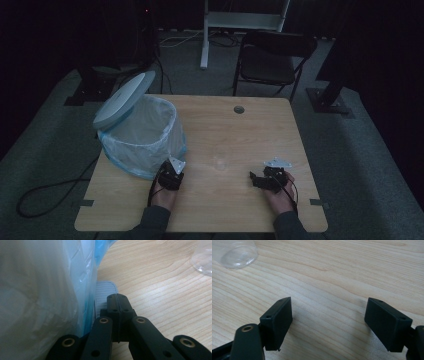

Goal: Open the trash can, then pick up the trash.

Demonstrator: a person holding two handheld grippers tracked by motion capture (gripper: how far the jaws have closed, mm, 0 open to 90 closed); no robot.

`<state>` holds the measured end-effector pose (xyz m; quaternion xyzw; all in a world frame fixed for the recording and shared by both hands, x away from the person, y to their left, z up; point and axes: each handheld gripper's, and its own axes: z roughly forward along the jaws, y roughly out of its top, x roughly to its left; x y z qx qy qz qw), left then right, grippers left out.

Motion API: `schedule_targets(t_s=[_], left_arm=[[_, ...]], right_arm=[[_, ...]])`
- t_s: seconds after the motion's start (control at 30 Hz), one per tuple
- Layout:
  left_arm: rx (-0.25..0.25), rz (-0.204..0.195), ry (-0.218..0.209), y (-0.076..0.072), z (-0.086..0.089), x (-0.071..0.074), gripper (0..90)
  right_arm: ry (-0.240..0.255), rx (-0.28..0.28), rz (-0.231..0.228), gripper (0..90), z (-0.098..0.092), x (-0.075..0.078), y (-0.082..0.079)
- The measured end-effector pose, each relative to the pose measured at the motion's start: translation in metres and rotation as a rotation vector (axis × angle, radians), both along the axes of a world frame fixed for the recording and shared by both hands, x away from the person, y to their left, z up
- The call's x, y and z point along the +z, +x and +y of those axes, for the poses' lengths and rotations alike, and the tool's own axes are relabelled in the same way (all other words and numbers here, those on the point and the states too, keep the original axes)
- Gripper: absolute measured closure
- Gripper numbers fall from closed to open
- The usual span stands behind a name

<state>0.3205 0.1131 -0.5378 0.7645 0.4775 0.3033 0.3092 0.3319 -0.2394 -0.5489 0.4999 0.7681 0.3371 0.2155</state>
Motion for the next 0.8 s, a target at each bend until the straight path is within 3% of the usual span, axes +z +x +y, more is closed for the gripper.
schedule_targets(t_s=[0.43,0.7,0.8], left_arm=[[-0.001,0.0,-0.001,0.0003,0.0004,-0.0001,90.0],[0.0,-0.001,-0.003,0.0004,0.0007,-0.0002,90.0],[0.001,0.0,-0.005,0.0004,0.0008,-0.0002,90.0]], right_arm=[[-0.001,0.007,0.0,20.9,0.0001,0.0,0.0],[-0.001,0.044,0.003,19.8,0.0017,0.0,0.0],[-0.001,0.054,0.001,28.5,0.0021,0.0009,-0.0003]])
